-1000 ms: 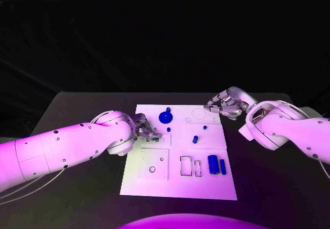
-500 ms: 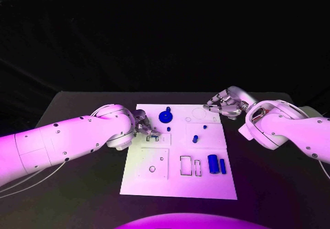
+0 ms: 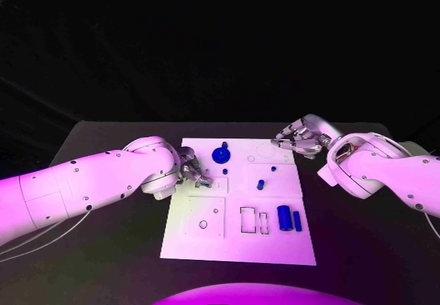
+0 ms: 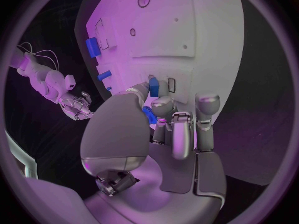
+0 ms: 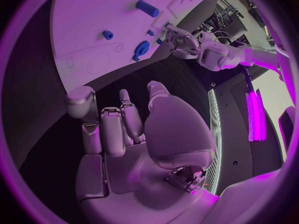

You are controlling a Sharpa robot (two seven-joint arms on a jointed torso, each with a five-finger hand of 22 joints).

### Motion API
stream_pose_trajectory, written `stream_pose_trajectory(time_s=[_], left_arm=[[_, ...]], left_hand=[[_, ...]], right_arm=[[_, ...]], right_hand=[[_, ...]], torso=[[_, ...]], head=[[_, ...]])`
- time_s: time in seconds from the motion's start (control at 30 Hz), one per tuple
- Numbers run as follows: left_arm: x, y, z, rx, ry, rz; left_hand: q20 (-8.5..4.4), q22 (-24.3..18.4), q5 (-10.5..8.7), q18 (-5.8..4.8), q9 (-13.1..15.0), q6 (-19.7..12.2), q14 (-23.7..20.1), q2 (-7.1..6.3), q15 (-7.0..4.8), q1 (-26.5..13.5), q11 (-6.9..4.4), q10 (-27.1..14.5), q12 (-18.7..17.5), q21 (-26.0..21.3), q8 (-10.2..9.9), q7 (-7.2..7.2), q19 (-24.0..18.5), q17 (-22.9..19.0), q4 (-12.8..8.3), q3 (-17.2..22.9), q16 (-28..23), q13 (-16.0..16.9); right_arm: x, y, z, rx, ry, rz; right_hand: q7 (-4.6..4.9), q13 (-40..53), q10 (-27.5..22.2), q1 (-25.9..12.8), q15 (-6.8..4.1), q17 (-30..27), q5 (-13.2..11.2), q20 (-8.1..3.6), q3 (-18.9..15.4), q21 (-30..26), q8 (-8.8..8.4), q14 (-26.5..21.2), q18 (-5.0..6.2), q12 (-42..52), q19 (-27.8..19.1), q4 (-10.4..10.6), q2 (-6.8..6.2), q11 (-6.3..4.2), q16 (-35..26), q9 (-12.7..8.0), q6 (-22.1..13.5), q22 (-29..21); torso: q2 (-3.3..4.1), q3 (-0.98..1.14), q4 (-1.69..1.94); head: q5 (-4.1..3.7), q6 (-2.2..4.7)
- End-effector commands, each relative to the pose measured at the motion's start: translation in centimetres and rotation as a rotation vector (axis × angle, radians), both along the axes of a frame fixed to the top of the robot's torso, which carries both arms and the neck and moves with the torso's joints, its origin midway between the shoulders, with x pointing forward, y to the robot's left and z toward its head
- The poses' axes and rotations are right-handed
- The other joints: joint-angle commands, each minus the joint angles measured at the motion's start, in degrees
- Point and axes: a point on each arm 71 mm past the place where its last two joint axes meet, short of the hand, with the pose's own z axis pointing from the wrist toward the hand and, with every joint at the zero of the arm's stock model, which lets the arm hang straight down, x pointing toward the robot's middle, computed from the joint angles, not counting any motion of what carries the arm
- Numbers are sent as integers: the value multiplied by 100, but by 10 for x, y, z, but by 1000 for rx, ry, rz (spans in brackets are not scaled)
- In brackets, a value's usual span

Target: Assemble the parts on the task board

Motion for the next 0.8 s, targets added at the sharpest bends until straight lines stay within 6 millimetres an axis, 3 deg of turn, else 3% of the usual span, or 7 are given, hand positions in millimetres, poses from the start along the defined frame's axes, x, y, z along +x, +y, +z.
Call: stream_pose_trajectory(time_s=[0.03, 0.8], left_arm=[[-4, -3, -4, -52, 70, 11], [-5, -8, 7, -77, -69, 23]], left_hand=[[19, -6, 14, 25, 25, -33, 526, 274, 35, 377, 29, -20, -37, -20, -9, 6, -39, 1206, -341, 442, -41, -24], [21, 103, 5, 9, 117, -30, 538, 202, 35, 397, 27, 56, 31, 37, 65, 5, 29, 1246, -457, 699, -22, 41]], right_arm=[[0, 1, 0, -4, -3, 11], [0, 1, -1, -4, -3, 11]], right_hand=[[-16, 129, 22, 2, -42, 6, 32, 1, -25, -5, 35, 256, 112, 22, 27, 0, 34, -31, -26, 10, 17, 7], [-18, 135, 30, 11, -44, 11, 42, 0, -35, -7, 40, 259, 111, 30, 36, 0, 44, -33, -26, 13, 21, 12]], torso=[[0, -1, -2], [-2, 1, -1]], head=[[1, -3], [10, -7]])
